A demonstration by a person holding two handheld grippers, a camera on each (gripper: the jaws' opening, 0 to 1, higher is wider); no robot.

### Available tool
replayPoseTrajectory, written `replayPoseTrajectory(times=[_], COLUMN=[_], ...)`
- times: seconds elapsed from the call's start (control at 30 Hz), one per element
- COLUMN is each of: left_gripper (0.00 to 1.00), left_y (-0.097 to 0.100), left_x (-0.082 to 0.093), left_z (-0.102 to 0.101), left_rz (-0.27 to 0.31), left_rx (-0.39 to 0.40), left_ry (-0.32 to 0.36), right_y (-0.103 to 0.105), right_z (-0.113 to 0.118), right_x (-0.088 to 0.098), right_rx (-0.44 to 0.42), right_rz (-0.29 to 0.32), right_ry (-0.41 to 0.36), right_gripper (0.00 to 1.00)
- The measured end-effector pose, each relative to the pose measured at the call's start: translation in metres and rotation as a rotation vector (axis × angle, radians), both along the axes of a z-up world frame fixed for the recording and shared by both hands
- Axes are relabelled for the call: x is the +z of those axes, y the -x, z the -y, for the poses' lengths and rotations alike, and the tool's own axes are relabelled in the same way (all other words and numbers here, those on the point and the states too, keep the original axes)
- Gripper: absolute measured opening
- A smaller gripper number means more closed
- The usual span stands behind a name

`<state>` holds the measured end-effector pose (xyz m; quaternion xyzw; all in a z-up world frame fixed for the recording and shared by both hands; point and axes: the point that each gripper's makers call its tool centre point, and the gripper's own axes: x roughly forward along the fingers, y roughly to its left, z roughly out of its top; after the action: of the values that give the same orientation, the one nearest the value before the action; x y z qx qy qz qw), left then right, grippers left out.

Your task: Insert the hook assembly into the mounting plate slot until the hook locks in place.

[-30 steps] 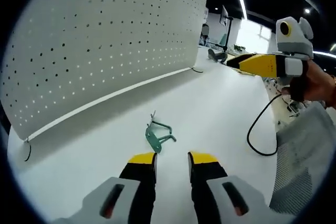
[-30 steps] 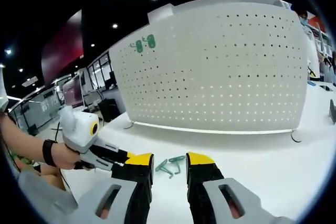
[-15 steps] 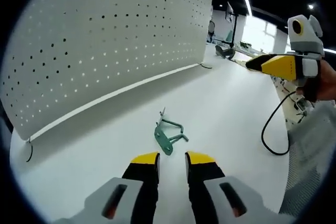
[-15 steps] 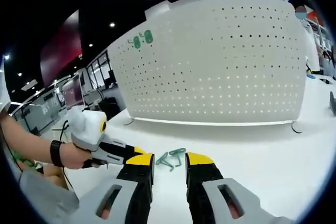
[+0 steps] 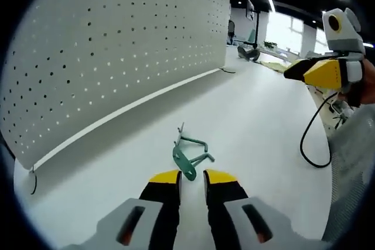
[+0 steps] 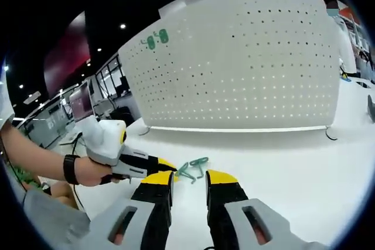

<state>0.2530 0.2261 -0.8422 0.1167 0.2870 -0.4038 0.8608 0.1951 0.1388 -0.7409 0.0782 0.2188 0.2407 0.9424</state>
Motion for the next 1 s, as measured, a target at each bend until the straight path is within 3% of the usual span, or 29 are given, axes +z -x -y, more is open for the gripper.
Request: replayPoseTrajectory(times=[0.2, 0.33, 0.57, 1.0], left_gripper=[0.15, 0.09, 0.09, 0.07], left_y=[-0.001, 0.000, 0.000, 0.010], left_x=[-0.006, -0.004, 0.003, 0.019], left_z=[0.002, 0.002, 0.002, -0.001], left_rz=[-0.007, 0.001, 0.001, -0.061], left_rx=[-0.011, -0.024, -0.016, 0.014], left_ry=[-0.013, -0.011, 0.011, 0.079], right_y=[0.001, 0.002, 0.003, 0.007], right_z=[0.001, 0.001, -0.004, -0.007], right_x=[-0.001, 0.000, 0.000, 0.003], right_rx=[-0.006, -0.008, 0.001, 0.003], right_rz=[-0.007, -0.006, -0.008, -0.001], right_ry=[-0.006, -0.011, -0.012, -0.020], right_gripper=[0.21, 0.21, 0.21, 0.20])
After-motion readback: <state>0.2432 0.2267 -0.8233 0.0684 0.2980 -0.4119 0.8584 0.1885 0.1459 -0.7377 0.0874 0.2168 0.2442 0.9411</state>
